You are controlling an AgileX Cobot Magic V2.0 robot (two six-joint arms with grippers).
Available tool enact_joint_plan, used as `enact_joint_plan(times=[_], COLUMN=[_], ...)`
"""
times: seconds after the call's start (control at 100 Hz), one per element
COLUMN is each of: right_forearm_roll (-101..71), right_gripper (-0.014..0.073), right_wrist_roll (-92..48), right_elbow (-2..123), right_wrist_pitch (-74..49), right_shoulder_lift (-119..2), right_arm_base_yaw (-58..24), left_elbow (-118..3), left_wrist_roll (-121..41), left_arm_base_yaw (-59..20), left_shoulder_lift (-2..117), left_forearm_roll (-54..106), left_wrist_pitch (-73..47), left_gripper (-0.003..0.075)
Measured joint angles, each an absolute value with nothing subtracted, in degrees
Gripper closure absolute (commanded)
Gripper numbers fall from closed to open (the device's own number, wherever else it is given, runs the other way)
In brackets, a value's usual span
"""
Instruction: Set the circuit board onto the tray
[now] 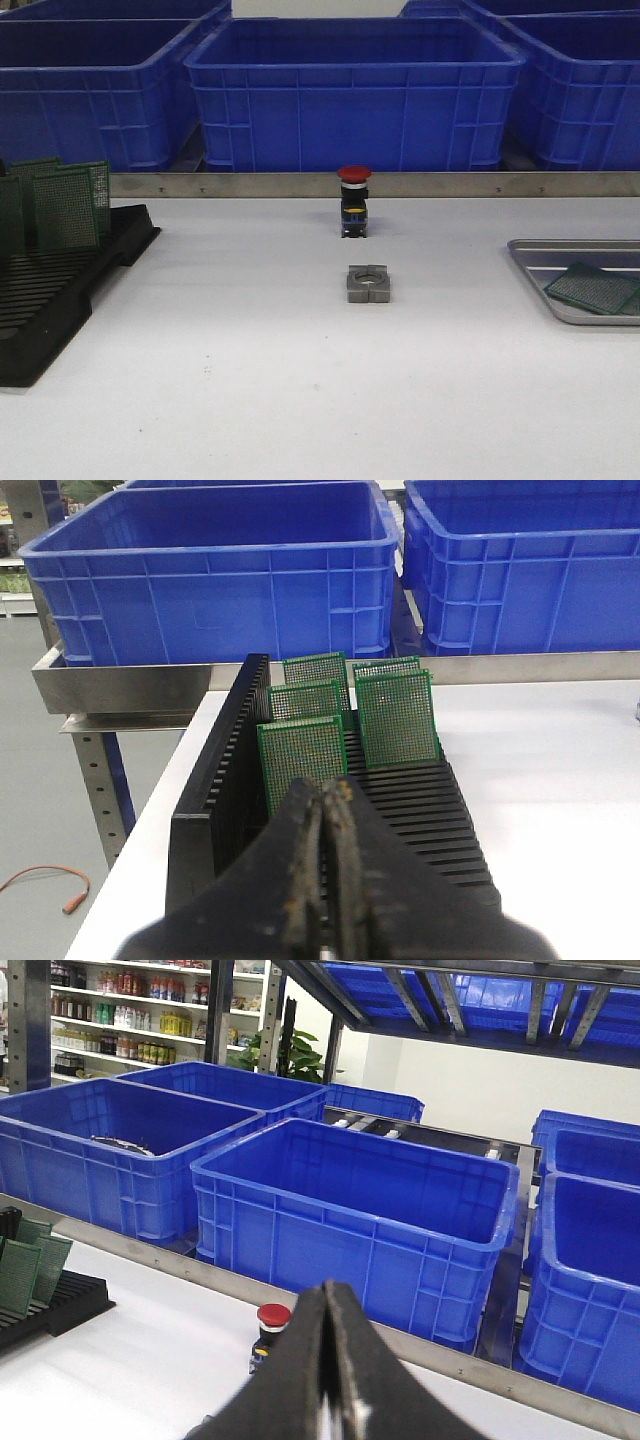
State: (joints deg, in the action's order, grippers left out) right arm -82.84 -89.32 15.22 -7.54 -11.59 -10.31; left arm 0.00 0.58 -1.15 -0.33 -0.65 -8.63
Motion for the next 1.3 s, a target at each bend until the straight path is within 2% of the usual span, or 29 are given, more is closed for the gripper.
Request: enact_joint_plan(times=[0.24,0.64,0.73,0.96,1.05,1.14,1.3], right_forearm_roll=[-82.84,-79.03,-66.85,-19.02,-6.62,0.0,2.82], right_gripper=[0.0706,0.0706,0.0706,0.0706,0.0706,0.0706,0.0706], right_wrist_roll=[-89.32,-86.28,-75.63,-27.45,-13.81,-5.92,-1.46], right_elbow=[15.22,15.22,15.22,13.6,10.99,7.67,0.58], right_wrist_pitch=[-7.21,1.01,1.39,-1.29,-2.54,-2.3,0.44], right_shoulder_lift=[-11.59,-11.59,-11.59,-10.56,-8.45,-5.56,-0.33], right_arm_base_yaw=[-10.31,-9.99,-8.67,-3.61,-1.72,-0.48,0.69], left_elbow=[0.0,0.0,0.0,0.0,0.0,0.0,0.0], left_wrist_roll=[0.58,0.58,0.58,0.58,0.58,0.58,0.58], left_arm_base_yaw=[-1.15,-1.15,-1.15,-1.15,-1.15,-1.15,-1.15], left_shoulder_lift=[-0.33,-0.33,-0.33,-0.33,-0.33,-0.33,-0.33], left_forearm_roll=[-0.65,-0.65,-0.65,-0.65,-0.65,-0.65,-0.65], left_wrist_pitch=[-8.54,-8.54,-8.54,-8.54,-8.54,-8.54,-8.54], left_gripper=[0.0741,0.0741,0.0741,0.0741,0.0741,0.0741,0.0741])
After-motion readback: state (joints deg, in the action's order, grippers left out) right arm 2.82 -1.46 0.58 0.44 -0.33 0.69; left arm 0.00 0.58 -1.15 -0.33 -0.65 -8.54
